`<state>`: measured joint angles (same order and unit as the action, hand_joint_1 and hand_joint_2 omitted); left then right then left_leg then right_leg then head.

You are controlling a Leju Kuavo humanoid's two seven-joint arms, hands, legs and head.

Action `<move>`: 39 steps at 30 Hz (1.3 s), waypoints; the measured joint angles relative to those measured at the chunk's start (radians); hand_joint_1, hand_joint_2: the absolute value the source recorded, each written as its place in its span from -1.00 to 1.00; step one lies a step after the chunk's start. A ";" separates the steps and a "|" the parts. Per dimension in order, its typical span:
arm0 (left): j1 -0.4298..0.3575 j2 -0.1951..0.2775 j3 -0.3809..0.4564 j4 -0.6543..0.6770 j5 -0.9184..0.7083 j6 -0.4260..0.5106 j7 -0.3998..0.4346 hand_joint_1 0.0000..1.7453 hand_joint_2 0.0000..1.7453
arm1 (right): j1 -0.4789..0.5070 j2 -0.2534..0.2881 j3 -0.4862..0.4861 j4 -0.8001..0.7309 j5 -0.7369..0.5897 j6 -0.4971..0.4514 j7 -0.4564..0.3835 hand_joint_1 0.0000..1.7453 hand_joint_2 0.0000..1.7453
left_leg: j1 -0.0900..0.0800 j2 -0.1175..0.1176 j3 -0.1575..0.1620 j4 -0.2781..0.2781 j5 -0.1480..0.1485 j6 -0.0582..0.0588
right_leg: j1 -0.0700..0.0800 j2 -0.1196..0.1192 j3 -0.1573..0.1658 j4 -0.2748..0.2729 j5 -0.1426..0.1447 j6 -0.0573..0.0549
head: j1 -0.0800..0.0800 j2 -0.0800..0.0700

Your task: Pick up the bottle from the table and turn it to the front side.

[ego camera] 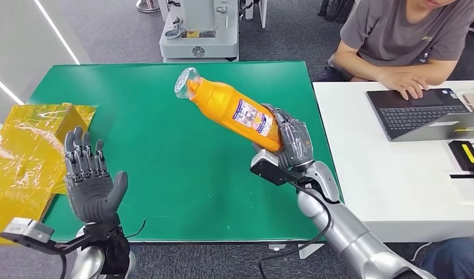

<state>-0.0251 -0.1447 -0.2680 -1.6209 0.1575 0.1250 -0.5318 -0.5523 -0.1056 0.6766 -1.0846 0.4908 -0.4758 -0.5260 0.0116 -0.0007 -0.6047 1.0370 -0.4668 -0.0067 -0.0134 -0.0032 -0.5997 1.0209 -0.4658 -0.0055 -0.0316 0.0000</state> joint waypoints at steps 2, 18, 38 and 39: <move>-0.031 0.001 -0.007 0.029 0.025 -0.030 0.016 -1.00 1.00 | 0.032 0.002 -0.008 -0.037 -0.018 -0.005 -0.030 1.00 1.00 | 0.000 0.000 0.000 0.000 0.000 0.000 | 0.000 0.000 0.000 0.000 0.000 0.000 | 0.000 0.000; -0.189 0.004 -0.075 0.196 0.097 -0.108 0.039 -1.00 1.00 | 0.096 0.004 0.007 -0.102 -0.020 0.065 -0.086 1.00 1.00 | 0.000 0.000 0.000 0.000 0.000 0.000 | 0.000 0.001 0.000 0.000 0.000 0.000 | 0.000 0.000; -0.222 0.008 -0.102 0.267 0.122 -0.095 0.024 -1.00 1.00 | 0.029 0.108 0.046 0.016 0.017 0.289 -0.085 1.00 1.00 | 0.000 0.001 0.000 0.000 0.000 0.000 | 0.000 0.001 0.000 0.001 0.000 0.000 | 0.000 0.000; -0.222 0.009 -0.101 0.270 0.123 -0.094 0.022 -1.00 1.00 | 0.024 0.115 0.046 0.025 0.018 0.298 -0.086 1.00 1.00 | 0.000 0.001 0.000 0.000 0.000 0.000 | 0.000 0.001 0.000 0.001 0.000 0.000 | 0.000 0.000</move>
<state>-0.2473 -0.1356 -0.3695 -1.3507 0.2809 0.0306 -0.5102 -0.5280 0.0091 0.7230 -1.0592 0.5088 -0.1775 -0.6117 0.0117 -0.0001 -0.6049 1.0369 -0.4667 -0.0068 -0.0134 -0.0025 -0.5999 1.0218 -0.4658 -0.0056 -0.0317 0.0000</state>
